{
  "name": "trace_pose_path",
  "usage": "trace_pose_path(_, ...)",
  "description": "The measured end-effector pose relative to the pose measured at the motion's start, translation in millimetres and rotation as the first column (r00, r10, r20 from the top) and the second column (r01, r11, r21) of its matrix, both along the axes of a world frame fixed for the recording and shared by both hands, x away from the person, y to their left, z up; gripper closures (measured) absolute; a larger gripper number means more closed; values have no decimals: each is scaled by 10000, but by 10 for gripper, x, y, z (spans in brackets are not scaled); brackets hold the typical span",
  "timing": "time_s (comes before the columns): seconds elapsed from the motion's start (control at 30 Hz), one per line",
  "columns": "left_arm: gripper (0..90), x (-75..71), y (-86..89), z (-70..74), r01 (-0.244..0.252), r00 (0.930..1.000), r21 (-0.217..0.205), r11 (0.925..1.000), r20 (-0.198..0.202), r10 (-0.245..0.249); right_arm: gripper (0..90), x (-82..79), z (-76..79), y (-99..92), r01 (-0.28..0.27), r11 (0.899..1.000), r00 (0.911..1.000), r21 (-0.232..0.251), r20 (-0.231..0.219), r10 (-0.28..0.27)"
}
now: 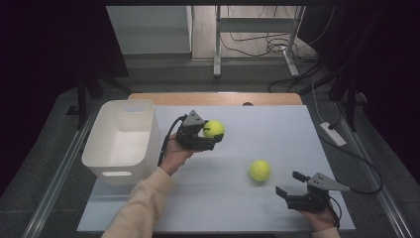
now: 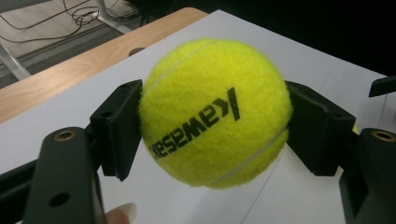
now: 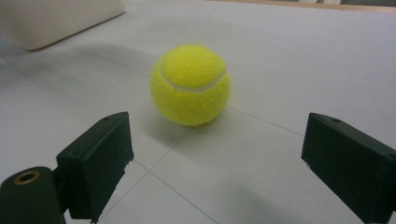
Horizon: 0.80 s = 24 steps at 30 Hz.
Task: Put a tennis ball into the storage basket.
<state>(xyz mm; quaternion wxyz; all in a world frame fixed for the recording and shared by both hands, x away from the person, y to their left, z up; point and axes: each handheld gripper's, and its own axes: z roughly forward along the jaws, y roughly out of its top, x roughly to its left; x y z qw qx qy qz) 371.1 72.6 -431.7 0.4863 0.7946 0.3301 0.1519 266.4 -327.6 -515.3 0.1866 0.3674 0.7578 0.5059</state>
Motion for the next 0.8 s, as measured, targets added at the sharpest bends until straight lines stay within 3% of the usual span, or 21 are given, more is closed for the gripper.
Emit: trace_pose_path(0.8, 268, -102, 144, 90, -120, 9994, -207, 9997, 313, 127, 84, -3, 4, 0, -18, 10000, 10000, -18, 22, 18)
